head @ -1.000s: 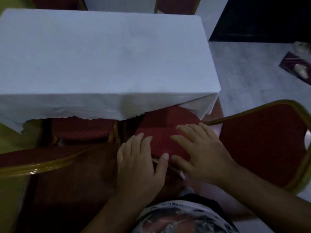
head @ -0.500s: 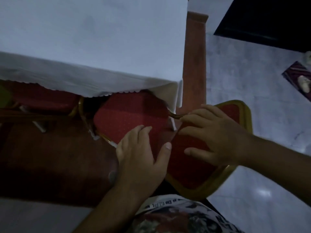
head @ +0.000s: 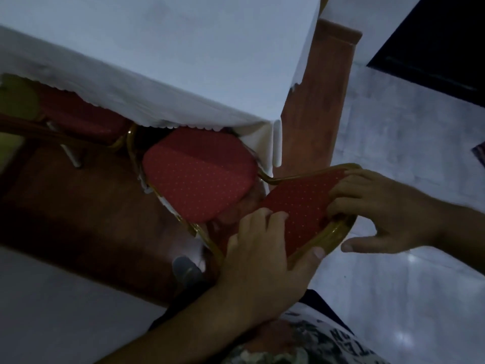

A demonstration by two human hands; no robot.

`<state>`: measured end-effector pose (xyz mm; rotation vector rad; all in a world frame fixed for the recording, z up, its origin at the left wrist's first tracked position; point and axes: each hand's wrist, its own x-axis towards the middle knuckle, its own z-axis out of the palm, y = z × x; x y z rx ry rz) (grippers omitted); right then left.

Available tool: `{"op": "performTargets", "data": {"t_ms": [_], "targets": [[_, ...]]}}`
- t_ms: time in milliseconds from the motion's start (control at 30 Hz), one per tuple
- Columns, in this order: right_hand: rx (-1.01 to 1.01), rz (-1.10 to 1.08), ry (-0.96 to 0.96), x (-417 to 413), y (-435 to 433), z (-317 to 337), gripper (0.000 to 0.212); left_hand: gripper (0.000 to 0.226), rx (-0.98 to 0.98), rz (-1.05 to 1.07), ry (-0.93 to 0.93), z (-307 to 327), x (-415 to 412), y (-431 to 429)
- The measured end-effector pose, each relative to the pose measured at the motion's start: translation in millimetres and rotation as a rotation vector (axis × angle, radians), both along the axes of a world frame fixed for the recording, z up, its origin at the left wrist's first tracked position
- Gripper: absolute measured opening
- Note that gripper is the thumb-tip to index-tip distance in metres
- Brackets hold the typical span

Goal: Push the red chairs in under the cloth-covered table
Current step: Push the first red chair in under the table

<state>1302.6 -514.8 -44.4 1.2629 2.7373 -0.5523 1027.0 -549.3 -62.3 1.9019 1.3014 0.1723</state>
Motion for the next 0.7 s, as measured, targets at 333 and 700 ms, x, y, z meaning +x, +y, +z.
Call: {"op": "performTargets", "data": {"t_ms": [333,700], "targets": [[0.110,0.149,0.156,21,25,-44,0.064,0.052,0.013,0.201,0.216,-6,61,-44],[0.211,-0.051,0.240,-25,-10,-57,0.076,0.037,0.244,0.519,0.231,-20,53,-79]]}}
